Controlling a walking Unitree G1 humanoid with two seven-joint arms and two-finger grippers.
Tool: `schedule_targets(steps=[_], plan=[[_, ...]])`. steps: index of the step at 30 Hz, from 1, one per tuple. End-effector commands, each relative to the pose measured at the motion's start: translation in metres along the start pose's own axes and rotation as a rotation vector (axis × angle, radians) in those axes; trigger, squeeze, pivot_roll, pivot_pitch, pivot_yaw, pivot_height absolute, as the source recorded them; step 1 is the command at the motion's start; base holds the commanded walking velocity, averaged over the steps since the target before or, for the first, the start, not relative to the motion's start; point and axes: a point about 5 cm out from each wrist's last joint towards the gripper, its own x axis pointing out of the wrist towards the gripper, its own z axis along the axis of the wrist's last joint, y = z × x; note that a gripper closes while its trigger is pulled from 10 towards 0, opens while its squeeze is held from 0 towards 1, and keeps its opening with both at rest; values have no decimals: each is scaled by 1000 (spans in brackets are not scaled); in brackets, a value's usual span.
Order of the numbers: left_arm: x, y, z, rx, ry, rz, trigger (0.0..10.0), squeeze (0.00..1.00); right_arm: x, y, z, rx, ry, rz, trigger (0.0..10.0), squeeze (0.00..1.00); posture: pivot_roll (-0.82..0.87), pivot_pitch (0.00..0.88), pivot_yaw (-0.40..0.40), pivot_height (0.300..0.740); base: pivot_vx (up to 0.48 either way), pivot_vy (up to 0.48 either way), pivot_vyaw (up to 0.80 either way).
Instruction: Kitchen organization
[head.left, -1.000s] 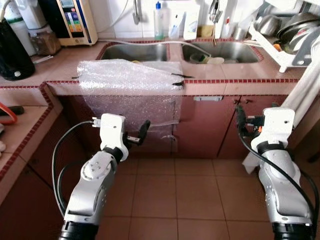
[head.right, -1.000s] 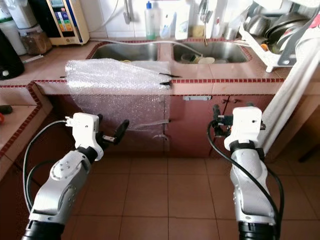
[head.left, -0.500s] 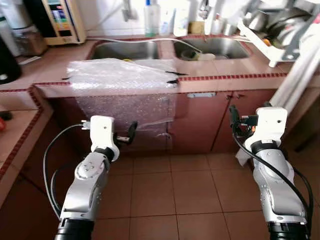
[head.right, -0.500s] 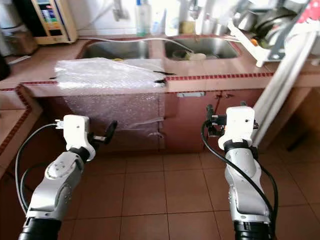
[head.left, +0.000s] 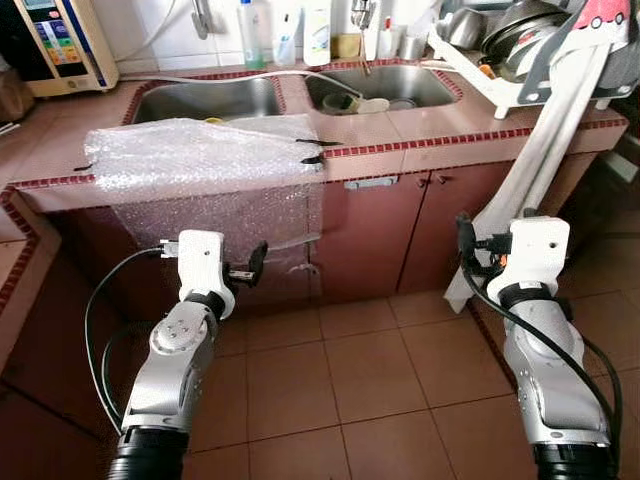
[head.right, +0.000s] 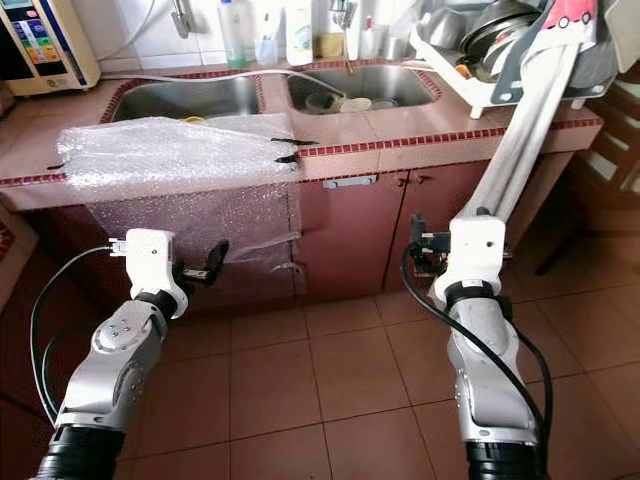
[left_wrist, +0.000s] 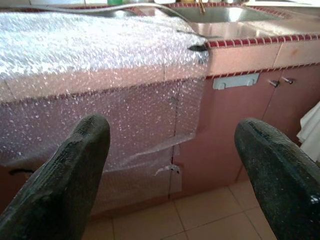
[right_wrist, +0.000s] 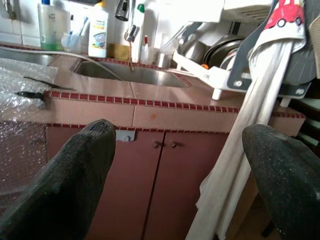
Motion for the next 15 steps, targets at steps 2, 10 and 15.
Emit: schedule_targets(steps=[2, 10, 15], plan=[[5, 6, -11, 26, 40, 8, 10000, 0, 3, 4, -5, 14, 16, 9, 10000, 0, -11, 0, 22, 740, 0, 0, -800], [10, 18, -65, 100, 262, 20, 10000, 0, 5, 11, -53, 62, 172, 2, 10000, 0, -29, 0, 37, 740, 0, 0, -458], [0, 25, -99, 136, 429, 48, 10000, 0, 1, 19, -90, 102, 322, 16, 10000, 0, -17, 0, 52, 740, 0, 0, 0]])
